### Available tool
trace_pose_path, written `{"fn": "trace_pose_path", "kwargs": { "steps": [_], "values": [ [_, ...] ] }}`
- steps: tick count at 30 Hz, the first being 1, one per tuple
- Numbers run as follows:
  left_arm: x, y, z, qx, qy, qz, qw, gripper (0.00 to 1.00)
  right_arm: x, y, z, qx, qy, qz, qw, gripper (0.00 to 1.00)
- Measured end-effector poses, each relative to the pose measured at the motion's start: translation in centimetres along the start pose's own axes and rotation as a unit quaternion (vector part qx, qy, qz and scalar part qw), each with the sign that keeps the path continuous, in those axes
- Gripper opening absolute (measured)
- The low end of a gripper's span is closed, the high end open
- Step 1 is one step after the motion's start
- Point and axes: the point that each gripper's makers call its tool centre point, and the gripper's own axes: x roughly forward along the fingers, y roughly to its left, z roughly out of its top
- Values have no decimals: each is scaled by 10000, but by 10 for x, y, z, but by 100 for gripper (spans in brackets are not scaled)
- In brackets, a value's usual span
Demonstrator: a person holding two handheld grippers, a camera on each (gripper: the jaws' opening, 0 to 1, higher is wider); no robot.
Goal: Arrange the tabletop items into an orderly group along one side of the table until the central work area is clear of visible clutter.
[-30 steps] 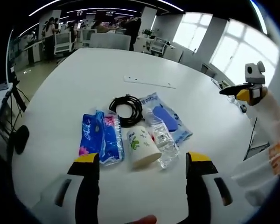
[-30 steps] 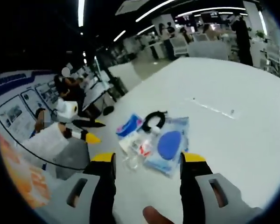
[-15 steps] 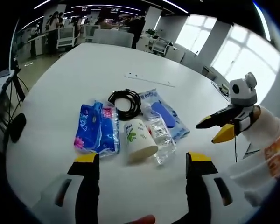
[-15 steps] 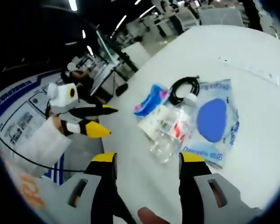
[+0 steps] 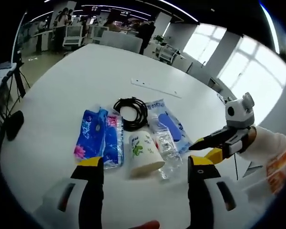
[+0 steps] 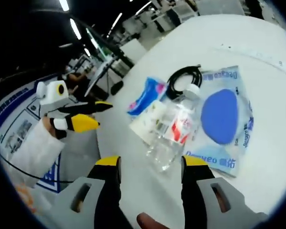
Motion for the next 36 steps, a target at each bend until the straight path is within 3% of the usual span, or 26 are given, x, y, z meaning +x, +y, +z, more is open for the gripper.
{"fn": "trace_pose_path", "kwargs": {
  "steps": [7,9,13,18,21,22,23,30,36],
  "values": [
    [7,-1,13,-47,-97,-19,9999,69,18,-4,-1,155,19,83,9998,46],
    [11,-6,23,-263,-296,-74,9992,64,23,-9,-2,386,30,45,9992,46],
    [27,-18,32,-452,-401,-231,9979,58,24,-3,2,635,-118,177,9978,46],
    [51,-34,30,-48,8,-311,9995,59,26,-4,0,415,-26,90,9991,46],
    [66,-32,29,183,283,16,9994,58,28,-6,-1,286,27,31,9996,46],
    [74,-29,33,182,275,250,9991,58,28,-8,-4,191,79,-26,9998,46],
    [81,-36,35,230,262,127,9993,58,28,-9,-5,121,110,-65,9998,46],
    [117,-43,45,-14,331,91,9994,50,26,-6,-8,138,73,-31,9999,45],
    [133,-35,47,85,531,329,9980,47,29,-6,-8,157,56,-16,9999,44]
  ]
}}
